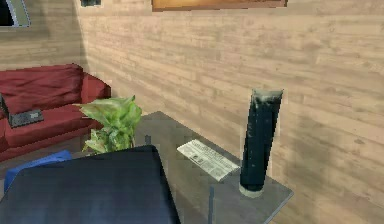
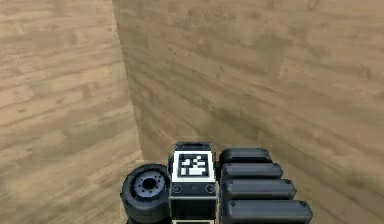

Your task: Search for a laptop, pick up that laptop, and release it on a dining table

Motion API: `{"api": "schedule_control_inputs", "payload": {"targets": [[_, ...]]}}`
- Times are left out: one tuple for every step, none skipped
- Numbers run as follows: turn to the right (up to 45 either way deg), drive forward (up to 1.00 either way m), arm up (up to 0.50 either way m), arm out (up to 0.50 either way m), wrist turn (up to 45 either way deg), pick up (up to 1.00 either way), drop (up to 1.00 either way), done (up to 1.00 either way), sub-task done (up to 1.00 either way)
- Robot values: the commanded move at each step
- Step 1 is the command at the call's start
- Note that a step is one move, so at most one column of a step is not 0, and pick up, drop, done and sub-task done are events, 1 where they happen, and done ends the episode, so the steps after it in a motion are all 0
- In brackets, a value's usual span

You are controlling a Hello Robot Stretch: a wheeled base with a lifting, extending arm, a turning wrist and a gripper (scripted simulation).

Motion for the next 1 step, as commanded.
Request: {"api": "schedule_control_inputs", "payload": {"targets": [[12.0, 0.0, 0.0, 0.0, 0.0, 0.0, 0.0, 0.0, 0.0]]}}
